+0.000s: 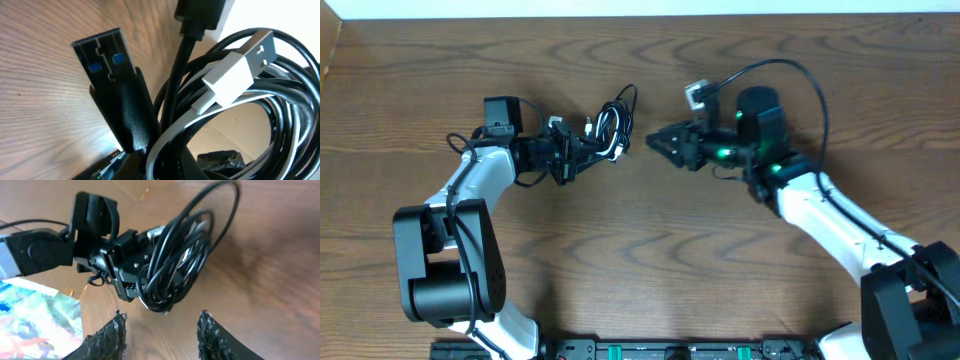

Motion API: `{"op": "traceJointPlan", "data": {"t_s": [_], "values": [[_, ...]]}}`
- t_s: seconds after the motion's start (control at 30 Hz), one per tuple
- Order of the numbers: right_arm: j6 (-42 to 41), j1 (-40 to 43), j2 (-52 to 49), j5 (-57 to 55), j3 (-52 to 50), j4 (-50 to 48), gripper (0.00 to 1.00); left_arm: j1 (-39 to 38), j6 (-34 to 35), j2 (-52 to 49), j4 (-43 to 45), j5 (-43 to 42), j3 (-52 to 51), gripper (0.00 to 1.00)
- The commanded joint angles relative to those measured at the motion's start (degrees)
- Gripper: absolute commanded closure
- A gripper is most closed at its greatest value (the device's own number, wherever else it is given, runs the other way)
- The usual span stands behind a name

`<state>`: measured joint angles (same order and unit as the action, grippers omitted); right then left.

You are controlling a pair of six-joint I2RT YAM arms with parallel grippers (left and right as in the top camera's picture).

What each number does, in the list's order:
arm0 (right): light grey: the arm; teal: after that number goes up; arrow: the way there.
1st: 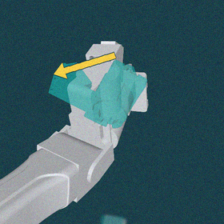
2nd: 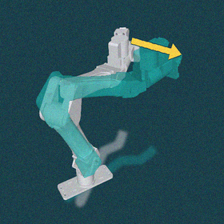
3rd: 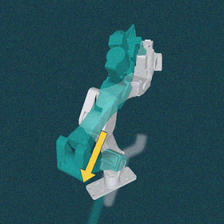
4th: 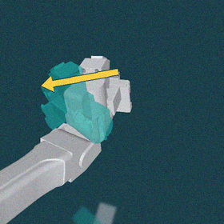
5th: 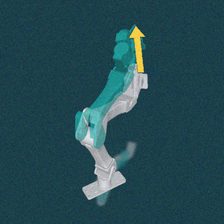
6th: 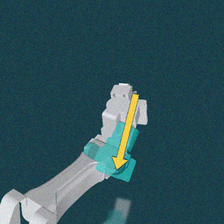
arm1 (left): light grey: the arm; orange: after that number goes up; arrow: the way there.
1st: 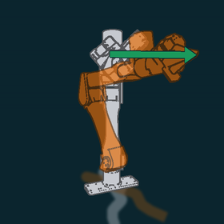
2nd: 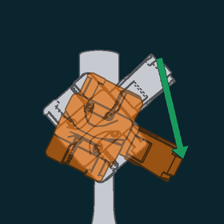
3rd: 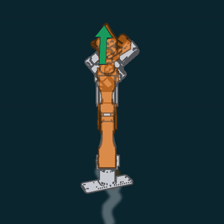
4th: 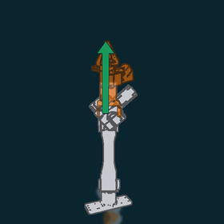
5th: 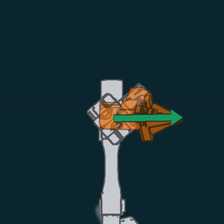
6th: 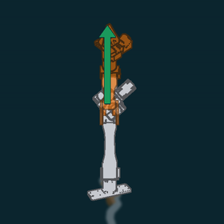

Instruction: Untangle cables

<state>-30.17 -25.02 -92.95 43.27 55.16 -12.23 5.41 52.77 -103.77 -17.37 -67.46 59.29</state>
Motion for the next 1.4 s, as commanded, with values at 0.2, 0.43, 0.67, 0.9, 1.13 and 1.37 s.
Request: {"op": "traceJointPlan", "data": {"t_s": [0.2, 0.43, 0.67, 0.9, 1.13, 1.37], "values": [[2.58, -8.28, 0.02, -10.62, 0.24, -1.38, 0.62, 0.0, -8.28, -0.17, 0.15, -8.85, 0.2, 0.92], [2.6, -10.69, 0.02, -16.9, 0.24, -4.94, 0.76, -0.02, -9.29, -0.17, 0.13, -8.85, 0.2, 0.92], [2.6, -10.03, 0.04, -26.51, 0.24, -8.81, 0.99, 0.0, -10.78, -0.17, 0.11, -3.98, 0.2, 0.92], [2.34, -8.31, 1.36, -20.15, 0.24, -13.64, 0.99, -0.02, -10.8, -0.17, -1.88, 10.27, 0.2, 0.93], [3.15, -7.34, 2.73, -20.2, 0.24, -13.88, 0.99, 0.0, -14.84, -0.17, -3.61, 27.26, 0.17, 0.92], [3.26, -6.54, 2.71, -20.26, 0.24, -13.38, 0.99, 0.0, -14.8, -0.17, -3.3, 30.03, 0.17, 0.92]]}}
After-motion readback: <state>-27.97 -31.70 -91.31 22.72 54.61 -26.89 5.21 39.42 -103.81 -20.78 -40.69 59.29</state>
